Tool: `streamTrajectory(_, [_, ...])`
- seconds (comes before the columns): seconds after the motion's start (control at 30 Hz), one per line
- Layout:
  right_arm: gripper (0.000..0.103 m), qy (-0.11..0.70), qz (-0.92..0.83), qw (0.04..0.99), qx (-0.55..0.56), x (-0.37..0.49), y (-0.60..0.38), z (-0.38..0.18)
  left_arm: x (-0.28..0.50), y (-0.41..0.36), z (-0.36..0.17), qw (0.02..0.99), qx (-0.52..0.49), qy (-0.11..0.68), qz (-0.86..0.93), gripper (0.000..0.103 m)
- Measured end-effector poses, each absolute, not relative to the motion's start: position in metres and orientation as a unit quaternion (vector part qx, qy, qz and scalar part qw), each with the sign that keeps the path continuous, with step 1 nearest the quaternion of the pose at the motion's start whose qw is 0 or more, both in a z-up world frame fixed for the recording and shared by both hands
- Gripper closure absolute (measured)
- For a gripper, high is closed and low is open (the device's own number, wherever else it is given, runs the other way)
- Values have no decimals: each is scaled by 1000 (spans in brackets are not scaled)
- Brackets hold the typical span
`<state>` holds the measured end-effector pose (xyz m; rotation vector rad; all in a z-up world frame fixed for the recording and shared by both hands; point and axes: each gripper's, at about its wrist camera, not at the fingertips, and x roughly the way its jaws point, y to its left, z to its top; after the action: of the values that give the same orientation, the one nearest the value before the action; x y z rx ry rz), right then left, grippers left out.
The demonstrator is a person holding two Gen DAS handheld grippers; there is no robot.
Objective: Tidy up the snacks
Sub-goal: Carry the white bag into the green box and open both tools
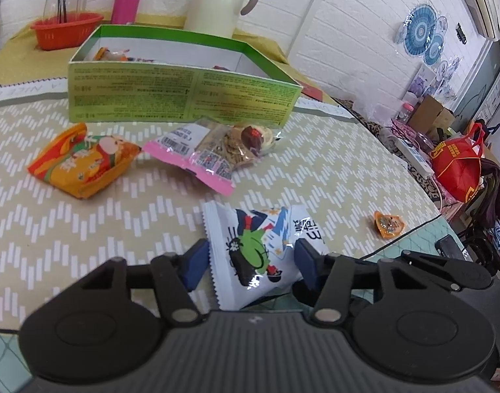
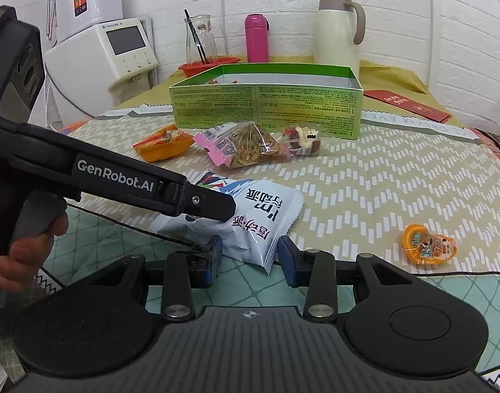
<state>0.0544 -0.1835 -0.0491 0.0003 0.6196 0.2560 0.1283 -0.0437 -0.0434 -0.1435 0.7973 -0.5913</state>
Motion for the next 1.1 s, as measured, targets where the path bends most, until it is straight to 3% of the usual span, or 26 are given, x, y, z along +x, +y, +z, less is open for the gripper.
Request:
streamTrajectory(0.17, [62,305,123,944,-7,53,-179,-47,123,-47,-40,879,-69,374,-289,61])
streamTrajectory(0.23, [75,305,129,943,-7,50,-179,-43,118,-46,-36,880,-68,368,-291,65])
streamTrajectory(0.3, [78,300,133,945,-8,46,-178,-38,113,-44,-31,883,-68,361,-292,66])
streamTrajectory(0.67, [82,212,149,966,-21,50,-175,19,115,-22,32,902,-105,287,-305,68])
streamTrajectory(1.1, [83,160,137,978,4,133,-177,43,199,-19,68,914,-140,256,-280,69])
